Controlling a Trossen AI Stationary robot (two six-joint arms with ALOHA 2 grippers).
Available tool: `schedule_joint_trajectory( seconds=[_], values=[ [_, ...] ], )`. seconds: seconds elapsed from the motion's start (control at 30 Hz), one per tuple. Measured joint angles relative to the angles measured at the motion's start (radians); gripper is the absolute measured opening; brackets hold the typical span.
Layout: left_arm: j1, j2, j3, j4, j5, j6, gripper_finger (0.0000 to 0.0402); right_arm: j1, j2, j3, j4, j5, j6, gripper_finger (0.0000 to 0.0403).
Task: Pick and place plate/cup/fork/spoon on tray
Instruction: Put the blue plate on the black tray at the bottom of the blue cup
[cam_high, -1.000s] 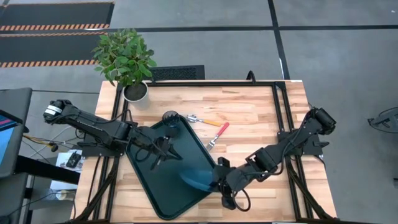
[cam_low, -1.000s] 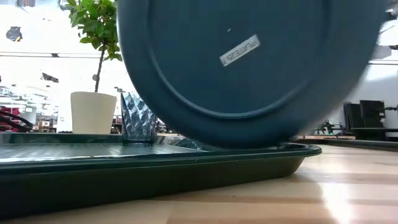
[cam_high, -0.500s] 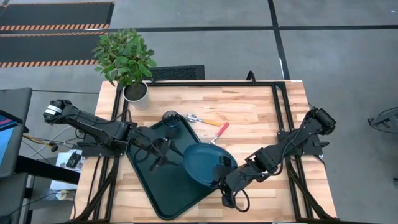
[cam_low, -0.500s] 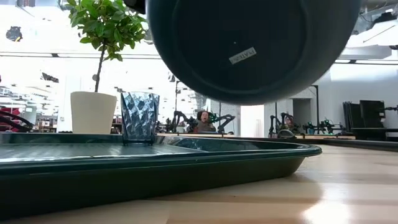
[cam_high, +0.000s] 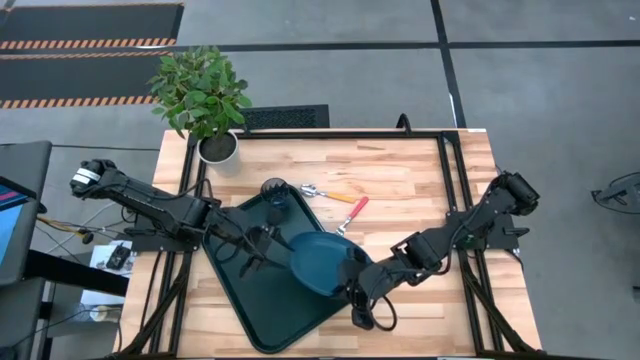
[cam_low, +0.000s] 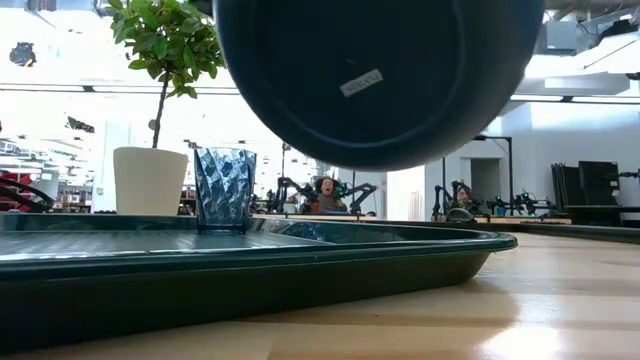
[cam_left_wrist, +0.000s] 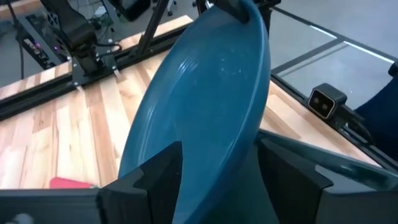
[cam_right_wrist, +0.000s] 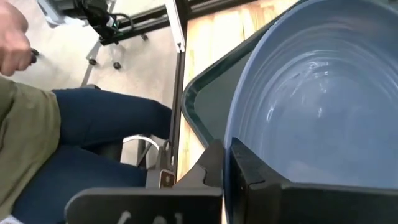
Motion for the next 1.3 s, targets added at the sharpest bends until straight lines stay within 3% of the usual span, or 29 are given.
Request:
schedule_joint_trajectory(
  seconds=[0.3, 0.43, 0.63, 0.73, 1.07, 1.3],
  values=[
    [0.000, 0.000, 0.000, -0.035, 0.007, 0.005, 0.0184, -0.015, 0.000, 0.000, 0.058, -0.013, -0.042, 0.0013],
    [0.002, 0.000, 0.000, -0.054, 0.005, 0.004, 0.0140, -0.016, 0.000, 0.000, 0.060, -0.012, -0.051, 0.0015],
    [-0.001, 0.002, -0.001, -0.083, 0.063, 0.052, 0.0039, -0.018, -0.003, 0.000, 0.055, 0.006, -0.050, 0.0023],
    [-0.002, 0.002, -0.002, -0.083, 0.097, 0.056, 0.0012, -0.027, -0.005, 0.001, 0.057, 0.026, -0.041, 0.0052],
    [-0.069, 0.000, 0.004, -0.126, -0.058, -0.046, 0.0002, -0.039, -0.038, 0.026, 0.035, 0.053, -0.039, 0.0194],
    [-0.175, -0.002, 0.002, -0.251, -0.223, -0.273, 0.0001, 0.011, -0.125, 0.057, -0.028, 0.037, -0.048, 0.0222]
  ],
)
